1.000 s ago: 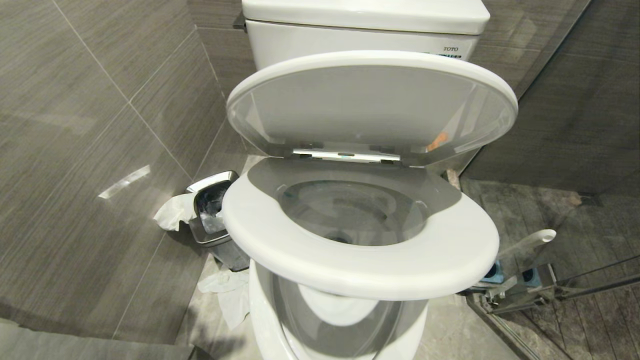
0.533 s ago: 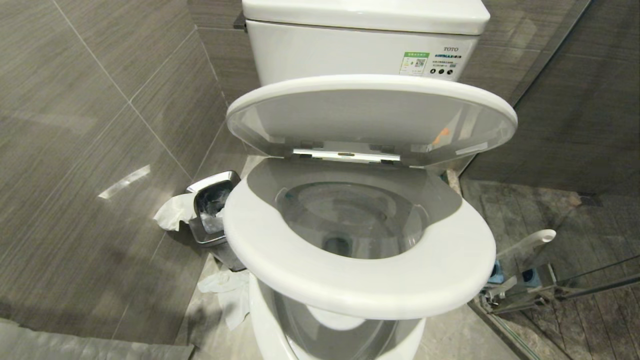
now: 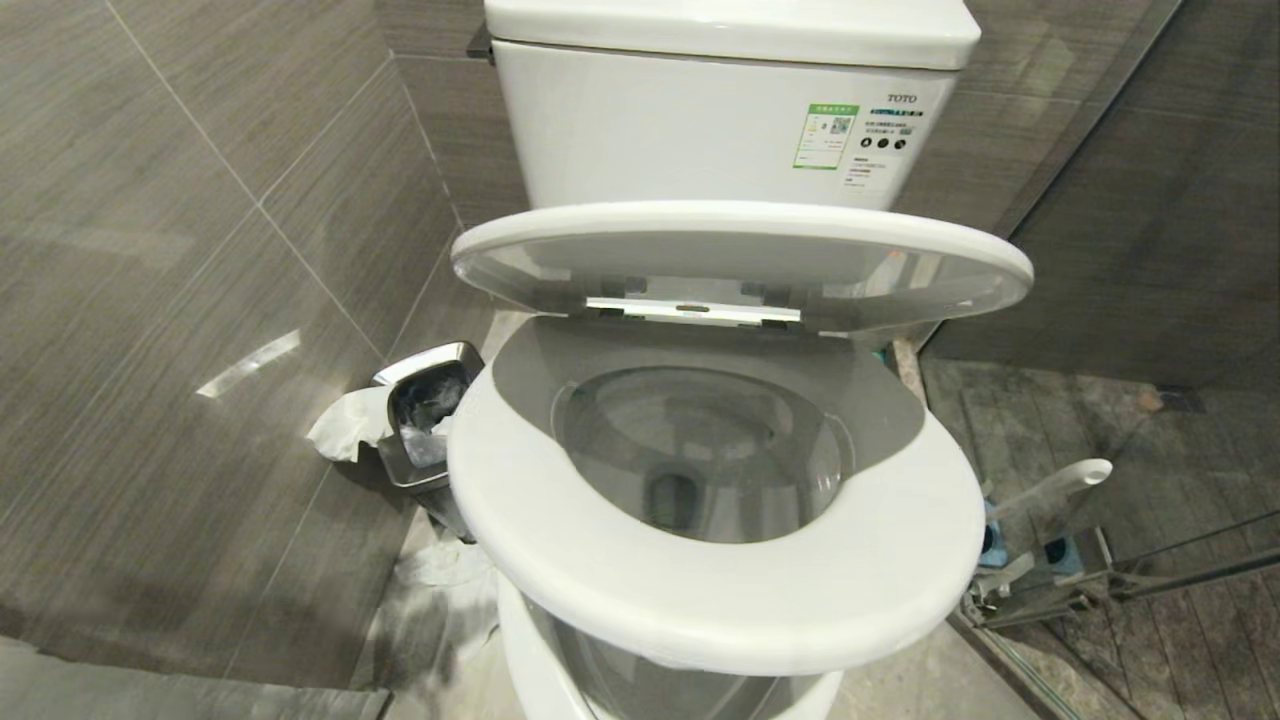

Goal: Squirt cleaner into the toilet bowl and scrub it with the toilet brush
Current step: Close the toilet lid

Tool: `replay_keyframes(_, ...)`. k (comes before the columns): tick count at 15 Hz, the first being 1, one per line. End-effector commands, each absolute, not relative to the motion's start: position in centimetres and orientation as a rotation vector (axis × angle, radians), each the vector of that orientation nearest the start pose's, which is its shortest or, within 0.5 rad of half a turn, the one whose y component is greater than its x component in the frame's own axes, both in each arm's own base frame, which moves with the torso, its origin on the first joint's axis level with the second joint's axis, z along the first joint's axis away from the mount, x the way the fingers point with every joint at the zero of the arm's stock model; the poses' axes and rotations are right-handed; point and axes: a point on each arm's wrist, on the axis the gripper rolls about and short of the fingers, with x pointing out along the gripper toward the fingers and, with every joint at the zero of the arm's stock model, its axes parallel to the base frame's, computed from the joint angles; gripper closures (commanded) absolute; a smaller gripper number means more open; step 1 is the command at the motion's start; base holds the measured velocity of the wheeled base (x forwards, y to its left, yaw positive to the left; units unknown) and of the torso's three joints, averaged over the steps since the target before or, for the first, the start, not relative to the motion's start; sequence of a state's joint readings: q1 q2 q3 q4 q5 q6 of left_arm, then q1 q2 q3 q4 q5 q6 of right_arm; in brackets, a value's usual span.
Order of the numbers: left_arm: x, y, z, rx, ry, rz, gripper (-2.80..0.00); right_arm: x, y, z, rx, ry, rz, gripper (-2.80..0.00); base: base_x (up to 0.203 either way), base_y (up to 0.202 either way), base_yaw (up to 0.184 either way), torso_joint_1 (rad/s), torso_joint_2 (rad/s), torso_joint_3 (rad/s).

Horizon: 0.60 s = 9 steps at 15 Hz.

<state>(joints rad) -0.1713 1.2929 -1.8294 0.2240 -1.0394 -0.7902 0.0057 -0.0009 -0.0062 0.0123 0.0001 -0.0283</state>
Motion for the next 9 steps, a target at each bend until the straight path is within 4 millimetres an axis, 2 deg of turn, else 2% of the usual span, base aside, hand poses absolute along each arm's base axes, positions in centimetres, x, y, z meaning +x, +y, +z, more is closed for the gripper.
replay_keyframes(1,12.2,-6.1,44.4,-0.122,0.052,-1.084,0.0,-2.3,0.0,7.6,-0.029,0.006,0.008,0.0,0.0,0.0,0.0,0.0,0.0,0.0)
replay_keyframes(3,12.8,-7.2,43.2,0.057,0.064,-0.877,0.0,-2.3,0.0,7.6,-0.029,0.006,0.008,0.0,0.0,0.0,0.0,0.0,0.0,0.0)
replay_keyframes(4,13.4,-7.9,42.5,0.131,0.092,-0.841,0.0,-2.3,0.0,7.6,-0.029,0.006,0.006,0.0,0.0,0.0,0.0,0.0,0.0,0.0)
replay_keyframes(9,17.8,-10.1,40.6,0.198,0.195,-0.717,0.0,-2.3,0.0,7.6,-0.029,0.006,0.006,0.0,0.0,0.0,0.0,0.0,0.0,0.0)
